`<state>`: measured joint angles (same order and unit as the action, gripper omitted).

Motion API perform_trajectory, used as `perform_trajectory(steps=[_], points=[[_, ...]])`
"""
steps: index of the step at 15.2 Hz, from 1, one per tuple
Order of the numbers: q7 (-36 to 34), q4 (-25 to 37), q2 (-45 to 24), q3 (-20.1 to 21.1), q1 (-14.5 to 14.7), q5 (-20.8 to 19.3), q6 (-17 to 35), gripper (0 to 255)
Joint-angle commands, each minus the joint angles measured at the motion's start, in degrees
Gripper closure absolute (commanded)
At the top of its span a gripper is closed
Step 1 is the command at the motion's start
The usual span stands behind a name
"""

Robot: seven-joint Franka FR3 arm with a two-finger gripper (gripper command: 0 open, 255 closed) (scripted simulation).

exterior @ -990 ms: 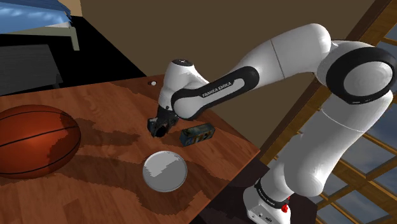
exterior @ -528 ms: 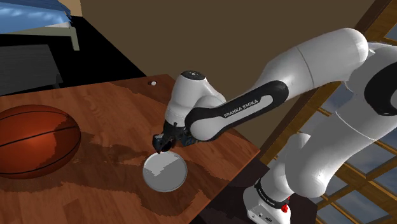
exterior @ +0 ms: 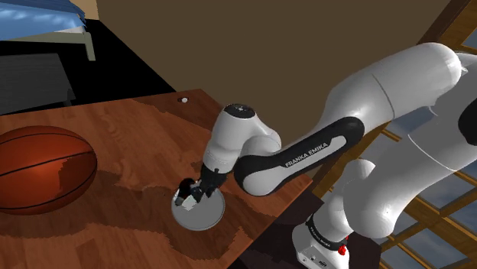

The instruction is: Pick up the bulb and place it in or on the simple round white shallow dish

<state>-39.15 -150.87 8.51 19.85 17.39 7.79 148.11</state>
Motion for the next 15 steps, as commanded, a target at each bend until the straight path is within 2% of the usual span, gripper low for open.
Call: perform_trajectory(steps=[1, 2, 3, 5, 7, 9, 11, 12, 15], points=[[-0.33, -0.31, -1.64, 0.13, -0.24, -0.61, 1.95, 255], [-0.02, -0.24, -0.83, -0.01, -0.16, -0.29, 1.03, 255], [-0.02, -0.24, -0.83, -0.01, -0.16, -0.29, 1.03, 0], [13.50, 1.42, -3.98, -3.57, 0.51, 7.03, 4.58, 0], [28.46, 4.40, -7.60, -6.12, 0.76, 16.44, 6.11, 0], [43.23, 8.56, -11.50, -7.28, -0.19, 25.97, 5.48, 0], [56.13, 13.53, -15.61, -7.29, -2.34, 33.65, 3.09, 0], [61.64, 16.21, -17.74, -6.99, -3.72, 36.56, 1.43, 0], [63.31, 17.24, -19.78, -6.23, -4.03, 37.79, 2.33, 0]])
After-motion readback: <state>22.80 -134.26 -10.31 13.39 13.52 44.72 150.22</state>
